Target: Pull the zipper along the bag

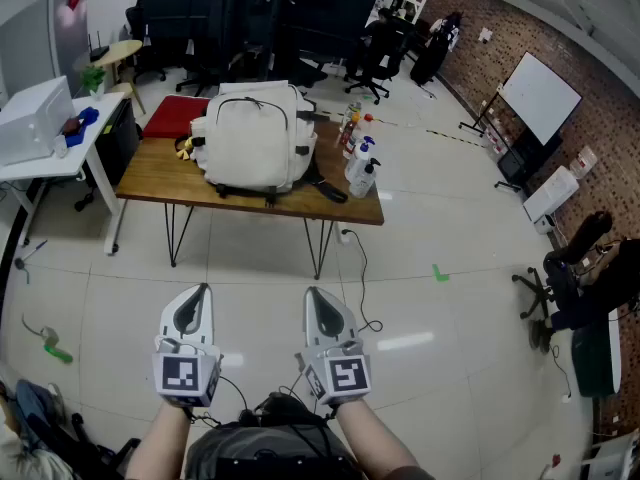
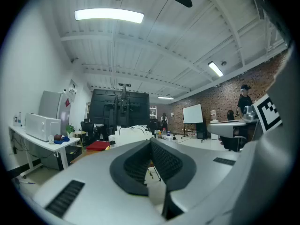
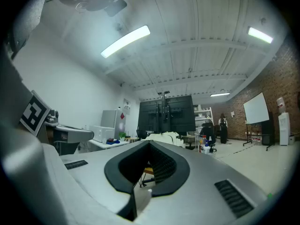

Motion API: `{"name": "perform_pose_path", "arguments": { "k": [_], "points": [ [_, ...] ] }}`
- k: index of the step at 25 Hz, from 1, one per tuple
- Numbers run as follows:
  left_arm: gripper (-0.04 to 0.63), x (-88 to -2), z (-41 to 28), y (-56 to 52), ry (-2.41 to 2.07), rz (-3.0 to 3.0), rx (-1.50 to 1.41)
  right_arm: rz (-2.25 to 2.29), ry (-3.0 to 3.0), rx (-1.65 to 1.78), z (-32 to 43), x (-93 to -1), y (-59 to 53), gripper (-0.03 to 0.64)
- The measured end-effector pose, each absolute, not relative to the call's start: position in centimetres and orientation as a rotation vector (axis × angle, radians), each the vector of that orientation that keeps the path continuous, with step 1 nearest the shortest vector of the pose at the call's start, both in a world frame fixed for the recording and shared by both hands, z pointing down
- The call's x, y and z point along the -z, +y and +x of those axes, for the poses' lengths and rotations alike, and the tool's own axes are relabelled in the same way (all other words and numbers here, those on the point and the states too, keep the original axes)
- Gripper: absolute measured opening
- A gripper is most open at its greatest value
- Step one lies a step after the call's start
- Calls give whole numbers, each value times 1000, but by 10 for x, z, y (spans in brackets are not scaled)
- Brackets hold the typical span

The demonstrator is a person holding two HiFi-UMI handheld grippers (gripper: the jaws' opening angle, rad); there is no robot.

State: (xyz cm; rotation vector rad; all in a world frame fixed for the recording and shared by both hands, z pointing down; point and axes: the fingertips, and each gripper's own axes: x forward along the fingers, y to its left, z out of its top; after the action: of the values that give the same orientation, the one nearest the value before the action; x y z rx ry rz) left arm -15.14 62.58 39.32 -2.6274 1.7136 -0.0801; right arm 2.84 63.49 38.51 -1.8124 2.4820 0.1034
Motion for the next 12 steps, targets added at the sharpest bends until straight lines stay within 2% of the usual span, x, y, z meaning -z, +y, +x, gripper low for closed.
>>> {"name": "perform_pose_path", "arguments": {
  "k": [12],
  "points": [
    [37,-407,-151,551,1718,-2590,70,-1793,2467,-164,31,-402,556,17]
  ]
}}
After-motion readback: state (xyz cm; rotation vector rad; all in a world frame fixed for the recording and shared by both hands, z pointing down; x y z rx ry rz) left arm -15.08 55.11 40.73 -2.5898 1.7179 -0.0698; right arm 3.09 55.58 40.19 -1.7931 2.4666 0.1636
